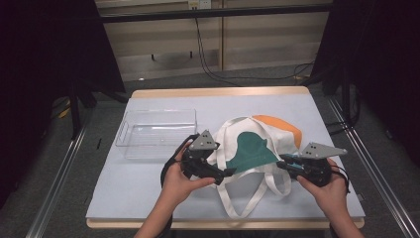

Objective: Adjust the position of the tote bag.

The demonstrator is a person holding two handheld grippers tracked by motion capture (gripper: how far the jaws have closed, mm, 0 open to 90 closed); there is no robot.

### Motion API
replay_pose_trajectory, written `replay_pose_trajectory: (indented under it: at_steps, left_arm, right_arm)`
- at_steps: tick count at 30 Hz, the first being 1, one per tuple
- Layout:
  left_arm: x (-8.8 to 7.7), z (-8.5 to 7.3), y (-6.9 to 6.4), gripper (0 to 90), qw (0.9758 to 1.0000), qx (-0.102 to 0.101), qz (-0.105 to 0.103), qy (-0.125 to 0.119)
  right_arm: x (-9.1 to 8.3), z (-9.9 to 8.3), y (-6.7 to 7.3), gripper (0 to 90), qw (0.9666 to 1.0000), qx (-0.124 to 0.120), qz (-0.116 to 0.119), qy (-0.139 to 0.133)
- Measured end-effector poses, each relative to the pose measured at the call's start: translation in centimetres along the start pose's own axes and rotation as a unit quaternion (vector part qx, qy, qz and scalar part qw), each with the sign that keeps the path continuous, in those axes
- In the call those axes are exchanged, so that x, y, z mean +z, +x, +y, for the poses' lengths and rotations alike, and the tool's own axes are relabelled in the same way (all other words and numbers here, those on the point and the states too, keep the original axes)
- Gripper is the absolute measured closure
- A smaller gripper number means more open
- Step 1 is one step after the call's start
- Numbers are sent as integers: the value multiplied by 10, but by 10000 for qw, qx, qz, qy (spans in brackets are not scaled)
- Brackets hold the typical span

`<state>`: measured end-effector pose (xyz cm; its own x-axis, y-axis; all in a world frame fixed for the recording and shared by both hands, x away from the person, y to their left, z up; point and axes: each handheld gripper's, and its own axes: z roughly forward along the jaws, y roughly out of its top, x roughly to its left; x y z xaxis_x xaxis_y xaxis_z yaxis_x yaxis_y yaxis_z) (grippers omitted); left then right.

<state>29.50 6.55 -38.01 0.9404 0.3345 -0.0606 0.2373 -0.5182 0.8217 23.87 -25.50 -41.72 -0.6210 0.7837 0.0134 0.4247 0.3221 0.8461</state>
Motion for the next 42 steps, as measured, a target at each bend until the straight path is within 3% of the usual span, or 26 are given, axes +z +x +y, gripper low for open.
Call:
replay_pose_trajectory:
  at_steps: [8, 12, 16, 23, 27, 29, 30, 33, 38, 40, 42]
  left_arm:
    - [16, 14, -6, 14, 9996, 72, -111, 255]
    - [26, 18, -6, 36, 9992, 222, -90, 309]
    - [30, 24, -4, 103, 9996, 174, -57, 196]
    - [38, 32, -3, 227, 9990, 347, 41, 285]
    - [40, 34, -2, 281, 9994, 230, 73, 231]
    - [39, 36, -3, 457, 9992, 294, -126, 242]
    - [38, 37, -3, 505, 9993, 239, -68, 286]
    - [36, 38, -2, 610, 9994, 183, -174, 241]
    - [36, 37, 2, 699, 9992, -21, -306, 254]
    - [35, 37, 5, 719, 9989, -151, -350, 277]
    - [33, 38, 8, 738, 9985, -346, -358, 243]
  right_arm:
    - [0, 17, 1, 751, 10000, -8, -32, 43]
    - [0, 20, 0, 752, 10000, -1, -3, 34]
    - [-1, 21, 0, 754, 10000, -46, 24, 47]
    - [-4, 23, 0, 756, 10000, -25, 8, -26]
    - [-5, 24, 0, 758, 10000, -1, 15, -88]
    - [-5, 24, 0, 758, 9999, -5, -33, -119]
    - [-5, 24, 0, 759, 9999, -5, -40, -132]
    - [-4, 23, 0, 759, 9999, 9, -26, -158]
    - [-2, 22, 1, 751, 9998, -11, -21, -219]
    - [-3, 21, 2, 710, 9996, 20, -58, -269]
    - [-5, 20, 3, 581, 9989, 47, -174, -426]
